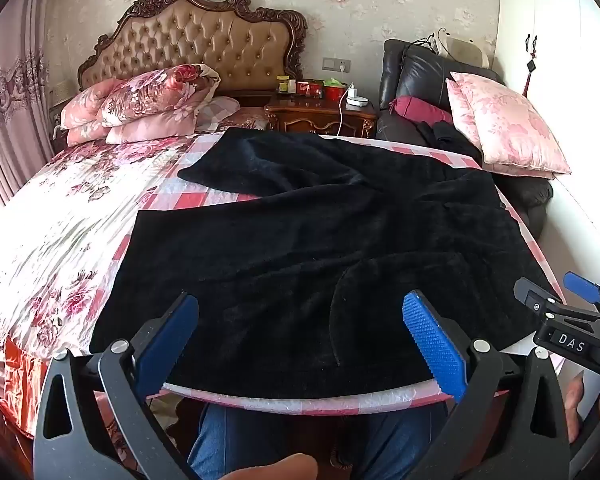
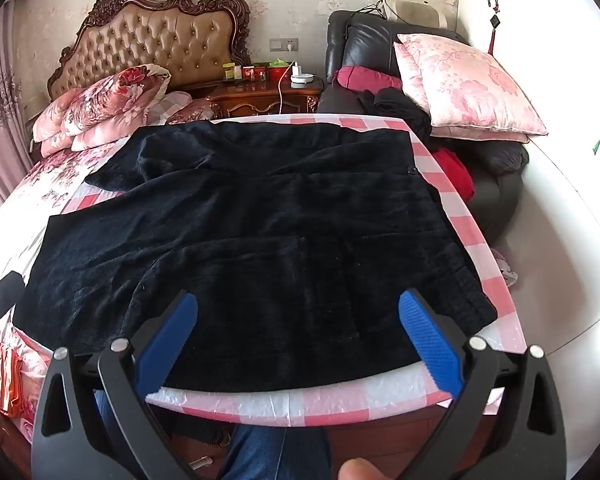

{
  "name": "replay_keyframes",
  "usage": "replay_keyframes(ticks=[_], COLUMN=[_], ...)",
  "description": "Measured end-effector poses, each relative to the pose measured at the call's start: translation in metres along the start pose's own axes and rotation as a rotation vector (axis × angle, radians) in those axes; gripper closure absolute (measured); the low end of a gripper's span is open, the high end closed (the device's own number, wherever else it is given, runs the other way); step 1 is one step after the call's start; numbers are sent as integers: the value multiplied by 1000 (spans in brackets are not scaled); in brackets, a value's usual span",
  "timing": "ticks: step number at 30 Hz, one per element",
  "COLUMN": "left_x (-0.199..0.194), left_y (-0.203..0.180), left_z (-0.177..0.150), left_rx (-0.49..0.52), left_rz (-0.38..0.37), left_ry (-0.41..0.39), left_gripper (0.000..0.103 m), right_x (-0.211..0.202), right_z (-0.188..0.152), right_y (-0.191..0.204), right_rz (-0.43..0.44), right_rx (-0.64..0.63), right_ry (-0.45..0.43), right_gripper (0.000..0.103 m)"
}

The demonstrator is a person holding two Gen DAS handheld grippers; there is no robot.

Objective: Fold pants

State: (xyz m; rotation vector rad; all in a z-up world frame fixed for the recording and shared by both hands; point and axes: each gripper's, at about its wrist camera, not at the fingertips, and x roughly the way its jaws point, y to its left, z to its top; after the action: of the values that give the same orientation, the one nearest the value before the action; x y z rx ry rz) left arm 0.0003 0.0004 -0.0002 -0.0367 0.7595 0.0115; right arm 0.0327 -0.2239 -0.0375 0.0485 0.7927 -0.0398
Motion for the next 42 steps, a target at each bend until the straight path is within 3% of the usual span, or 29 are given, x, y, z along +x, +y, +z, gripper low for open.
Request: replay_keyframes(ticks=[42], left_x=[9], left_y=[6], left_z=[-4], left_rx=[-3], left_rz=[3], left_ry=[1], left_gripper=[4], right_x=[0], right_z=[-2], right_y=[-2], right_rz=[15], right_rx=[2], right_ry=[1], right_gripper=[2])
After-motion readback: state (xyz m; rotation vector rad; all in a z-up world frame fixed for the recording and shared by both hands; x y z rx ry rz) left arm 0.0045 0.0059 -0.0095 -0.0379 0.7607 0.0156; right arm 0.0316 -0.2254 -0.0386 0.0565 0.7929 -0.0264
